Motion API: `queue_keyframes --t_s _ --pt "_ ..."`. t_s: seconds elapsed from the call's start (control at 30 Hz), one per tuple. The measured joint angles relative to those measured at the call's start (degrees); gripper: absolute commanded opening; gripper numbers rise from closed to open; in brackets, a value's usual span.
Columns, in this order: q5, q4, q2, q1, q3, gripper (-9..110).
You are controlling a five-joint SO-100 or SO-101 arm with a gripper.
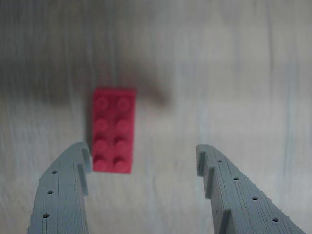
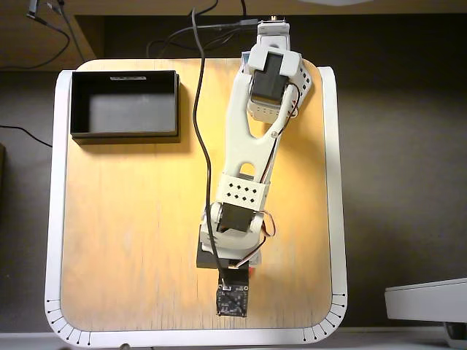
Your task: Grasp a lego block and put it in the bin.
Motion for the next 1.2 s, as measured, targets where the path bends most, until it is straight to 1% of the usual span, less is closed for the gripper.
queue_keyframes --t_s 0.43,0.87,1.2 --pt "-2.5 -1.0 -3.3 0.4 -0.8 23" --pt "-6.9 -1.0 -4.4 -3.3 -1.3 23" --pt "-7.9 -1.0 -4.4 -3.3 -1.3 22"
